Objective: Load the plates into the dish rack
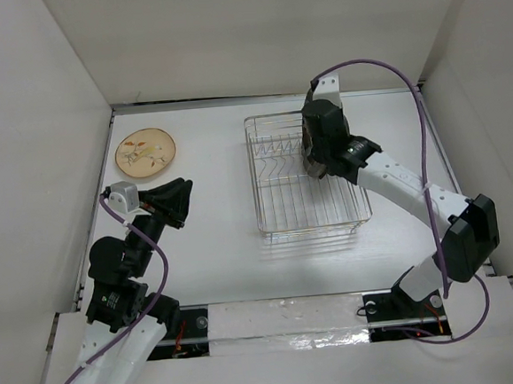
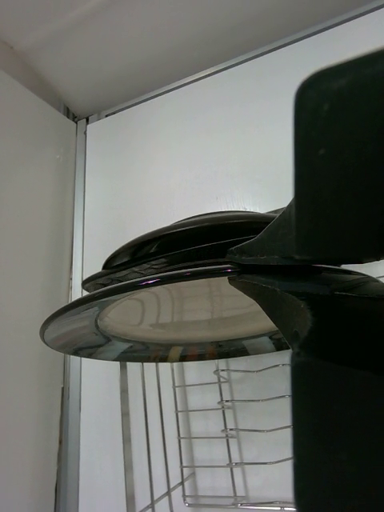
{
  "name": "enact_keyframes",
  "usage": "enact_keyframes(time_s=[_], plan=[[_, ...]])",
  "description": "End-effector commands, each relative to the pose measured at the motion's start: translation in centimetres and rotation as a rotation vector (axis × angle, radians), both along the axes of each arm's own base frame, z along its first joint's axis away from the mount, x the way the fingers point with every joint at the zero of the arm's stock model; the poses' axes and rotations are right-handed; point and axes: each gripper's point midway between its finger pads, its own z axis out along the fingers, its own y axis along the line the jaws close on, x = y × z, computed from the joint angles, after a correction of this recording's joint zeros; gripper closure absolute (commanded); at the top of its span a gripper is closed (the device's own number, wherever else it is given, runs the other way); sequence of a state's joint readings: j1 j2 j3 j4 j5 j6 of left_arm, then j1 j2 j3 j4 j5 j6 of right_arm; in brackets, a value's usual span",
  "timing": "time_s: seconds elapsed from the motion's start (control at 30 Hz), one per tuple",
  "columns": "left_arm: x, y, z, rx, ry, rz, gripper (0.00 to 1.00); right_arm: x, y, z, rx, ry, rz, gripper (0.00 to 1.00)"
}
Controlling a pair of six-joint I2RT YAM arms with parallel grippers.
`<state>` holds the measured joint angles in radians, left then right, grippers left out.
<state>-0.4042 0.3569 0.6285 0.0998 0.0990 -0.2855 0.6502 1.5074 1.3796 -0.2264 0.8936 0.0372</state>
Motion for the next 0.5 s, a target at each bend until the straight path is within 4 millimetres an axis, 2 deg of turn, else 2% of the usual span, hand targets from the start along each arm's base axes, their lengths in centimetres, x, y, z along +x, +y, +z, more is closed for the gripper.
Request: enact_keyframes(time_s=[0.0, 0.1, 0.2, 0.47], plan=[[-0.5, -0.2, 1.0, -0.009, -0.048, -0.021, 0.77, 0.7, 0.6, 5.2, 0.126, -0.173, -0.031, 1.0], [-0.1, 0.0, 0.9, -0.009, -0.035, 0.002, 0.77, 0.7, 1.8, 3.8, 0.107, -0.141, -0.015, 1.0], [-0.4, -0.2, 0.9, -0.006, -0.046, -0.019, 0.76, 1.0, 3.2, 2.0, 0.101, -0.113, 0.002, 1.0], [-0.2, 0.3, 0.8, -0.012, -0.037, 0.012, 0.76, 2.0, 5.1, -2.9, 0.113, -0.024, 0.026, 1.0]])
